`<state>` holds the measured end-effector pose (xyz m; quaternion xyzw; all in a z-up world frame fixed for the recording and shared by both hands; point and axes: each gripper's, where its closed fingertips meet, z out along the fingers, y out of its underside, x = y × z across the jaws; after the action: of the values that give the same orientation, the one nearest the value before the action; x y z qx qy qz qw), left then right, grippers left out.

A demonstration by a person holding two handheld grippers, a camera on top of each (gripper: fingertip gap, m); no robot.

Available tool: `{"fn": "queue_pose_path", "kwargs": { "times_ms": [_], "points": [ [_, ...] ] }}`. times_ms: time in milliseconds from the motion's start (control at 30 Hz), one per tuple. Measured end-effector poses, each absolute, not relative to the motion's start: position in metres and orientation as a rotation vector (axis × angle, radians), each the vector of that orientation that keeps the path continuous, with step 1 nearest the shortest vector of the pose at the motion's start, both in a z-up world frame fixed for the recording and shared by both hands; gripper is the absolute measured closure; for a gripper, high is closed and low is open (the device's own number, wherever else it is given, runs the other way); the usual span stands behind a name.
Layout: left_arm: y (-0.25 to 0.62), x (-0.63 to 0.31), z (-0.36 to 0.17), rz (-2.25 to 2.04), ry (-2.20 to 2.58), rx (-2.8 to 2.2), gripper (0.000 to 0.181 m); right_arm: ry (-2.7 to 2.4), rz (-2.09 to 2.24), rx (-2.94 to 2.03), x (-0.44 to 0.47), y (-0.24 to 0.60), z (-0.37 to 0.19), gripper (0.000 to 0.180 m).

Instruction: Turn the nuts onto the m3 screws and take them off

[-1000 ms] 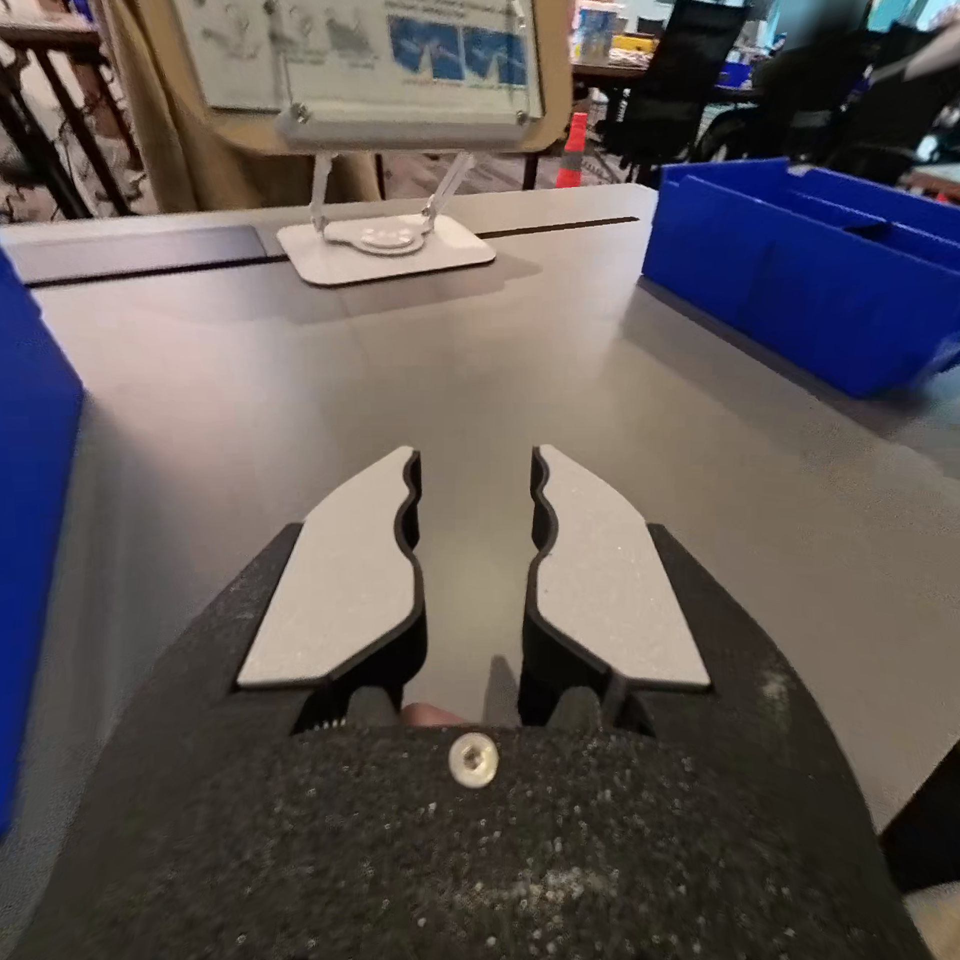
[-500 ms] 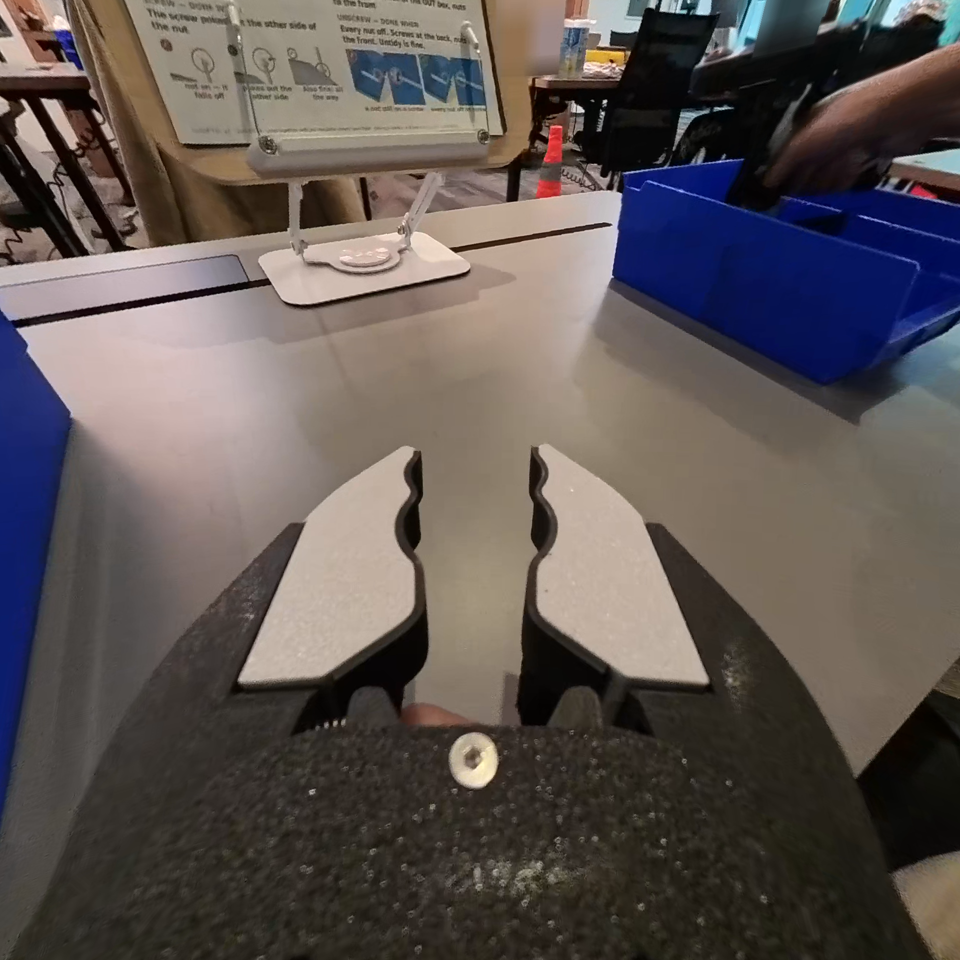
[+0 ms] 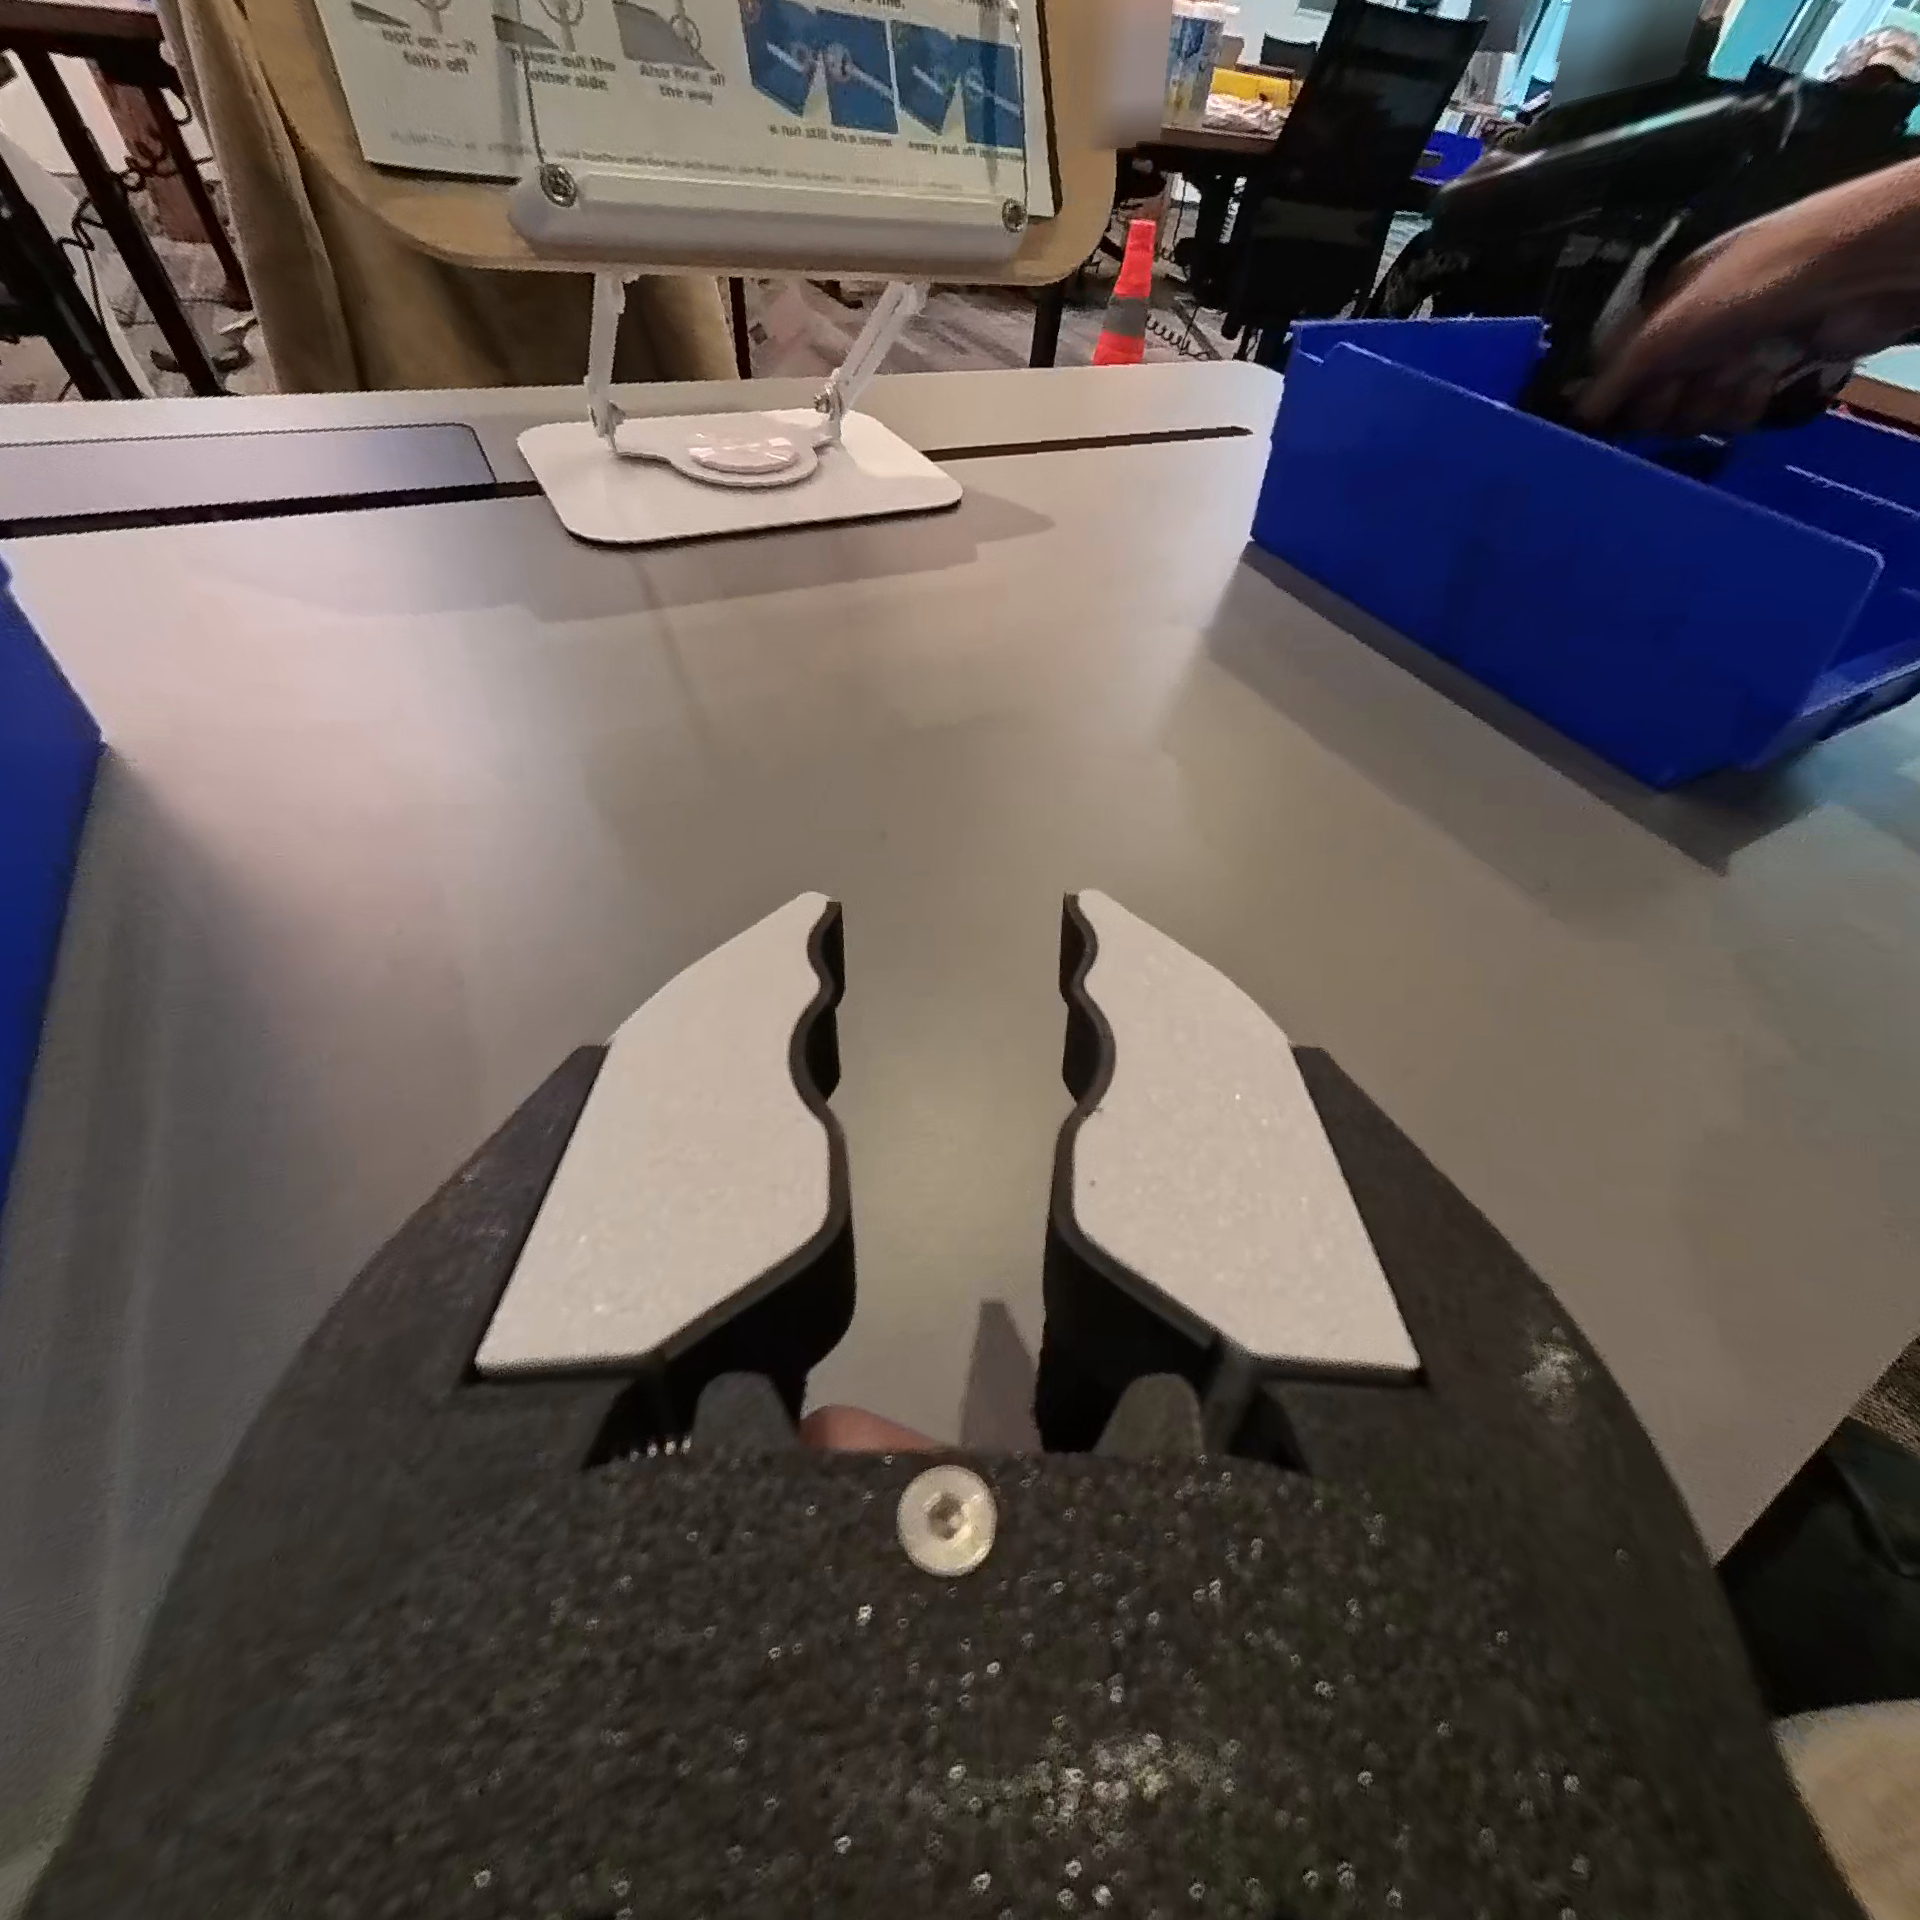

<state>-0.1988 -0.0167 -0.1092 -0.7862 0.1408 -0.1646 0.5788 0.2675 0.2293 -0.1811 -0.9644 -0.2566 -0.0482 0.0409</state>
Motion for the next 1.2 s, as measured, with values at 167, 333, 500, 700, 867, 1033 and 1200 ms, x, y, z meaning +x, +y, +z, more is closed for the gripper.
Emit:
{"fn": "queue_pose_path", "kwargs": {
  "times_ms": [167, 333, 500, 700, 867, 1033, 1200],
  "points": [
    [-0.017, -0.206, -0.102, -0.357, 0.325, -1.833, 0.141, -0.739, -0.211, -2.438, 0.226, 0.221, -0.059, 0.164],
    [-0.026, -0.219, -0.091, -0.335, 0.3, -1.852, 0.142, -0.735, 0.08, -1.838, 0.105, 0.097, 0.013, 0.163],
    [-0.049, -0.242, -0.073, -0.334, 0.23, -1.894, 0.142, -0.74, 0.376, -1.763, 0.0, 0.006, -0.07, 0.159],
    [-0.064, -0.307, -0.039, -0.212, 0.145, -1.925, 0.143, -0.639, 0.519, -1.647, -0.058, -0.025, -0.094, 0.152],
    [-0.033, -0.377, -0.028, -0.126, 0.151, -2.089, 0.138, -0.756, 0.522, -1.685, -0.071, -0.027, -0.103, 0.155],
    [0.049, -0.426, -0.048, -0.238, 0.137, -2.258, 0.132, -0.708, 0.567, -1.739, -0.067, -0.019, -0.107, 0.155],
    [0.106, -0.442, -0.102, -0.209, 0.25, -2.466, 0.13, -0.733, 0.521, -1.766, -0.067, -0.02, -0.111, 0.156]
  ]
}}
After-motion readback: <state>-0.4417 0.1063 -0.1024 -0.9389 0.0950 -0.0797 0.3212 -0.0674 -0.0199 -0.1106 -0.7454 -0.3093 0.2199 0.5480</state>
